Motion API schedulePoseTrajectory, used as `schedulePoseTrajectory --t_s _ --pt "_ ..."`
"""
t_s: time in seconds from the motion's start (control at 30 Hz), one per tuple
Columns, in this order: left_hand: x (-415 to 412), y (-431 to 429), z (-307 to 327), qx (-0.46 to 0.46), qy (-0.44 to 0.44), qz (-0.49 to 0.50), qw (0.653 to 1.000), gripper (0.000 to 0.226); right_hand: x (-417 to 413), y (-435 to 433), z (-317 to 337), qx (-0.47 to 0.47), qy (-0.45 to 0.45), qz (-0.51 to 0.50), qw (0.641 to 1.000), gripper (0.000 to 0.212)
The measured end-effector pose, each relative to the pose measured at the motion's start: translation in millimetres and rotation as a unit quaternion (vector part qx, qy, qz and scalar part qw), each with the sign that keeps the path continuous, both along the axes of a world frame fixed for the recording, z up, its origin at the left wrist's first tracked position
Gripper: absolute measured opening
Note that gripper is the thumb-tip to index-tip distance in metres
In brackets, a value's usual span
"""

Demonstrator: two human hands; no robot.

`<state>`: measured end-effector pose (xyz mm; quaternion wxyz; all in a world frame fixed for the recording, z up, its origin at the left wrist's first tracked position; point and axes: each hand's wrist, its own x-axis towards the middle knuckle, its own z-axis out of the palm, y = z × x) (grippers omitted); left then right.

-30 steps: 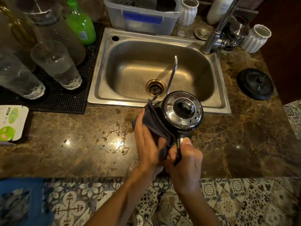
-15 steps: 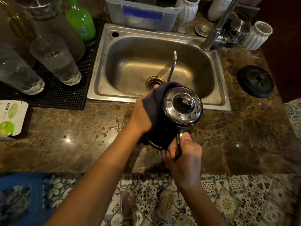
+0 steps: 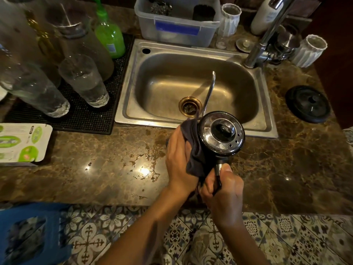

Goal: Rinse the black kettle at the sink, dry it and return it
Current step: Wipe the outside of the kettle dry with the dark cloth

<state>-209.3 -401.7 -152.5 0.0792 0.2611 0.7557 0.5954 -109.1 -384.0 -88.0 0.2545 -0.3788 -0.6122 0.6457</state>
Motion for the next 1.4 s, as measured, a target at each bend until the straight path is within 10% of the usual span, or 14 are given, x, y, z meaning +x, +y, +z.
schedulePoseTrajectory --t_s 0.07,0.23,0.33,0.53,0.8,1.07,1.4 --pt "-15.2 2.1 26.9 0.004 0.061 -0.06 0.996 0.035 1.6 3.5 -2.5 -0.113 -0.016 0.032 0.993 0.005" --pt "-54.4 24.8 62.2 -0.109 -0.075 -0.203 0.97 0.062 1.9 1.8 -6.4 0.071 -0.052 -0.006 0.996 0.039" --pt "-68.9 25.2 31.8 -0.073 -0.134 -0.209 0.966 0.03 5.0 2.6 -1.3 0.14 -0.075 0.016 0.987 0.035" --pt "-49.9 5.9 11.6 0.005 -0.202 -0.134 0.97 0.023 0.5 1.9 -3.8 0.031 -0.049 -0.023 0.998 0.04" --pt "-24.8 -5.3 30.0 0.076 -0.011 -0.15 0.986 0.04 1.3 0.7 2.0 -0.034 -0.004 -0.029 0.999 0.04" --pt "-73.6 37.4 61.9 -0.002 -0.245 -0.266 0.933 0.05 3.1 6.7 -9.0 0.05 -0.022 0.011 0.998 0.032" --pt "-7.9 1.5 2.4 0.023 -0.079 -0.028 0.996 0.049 3.5 3.3 -12.1 -0.017 -0.038 -0.032 0.999 0.04"
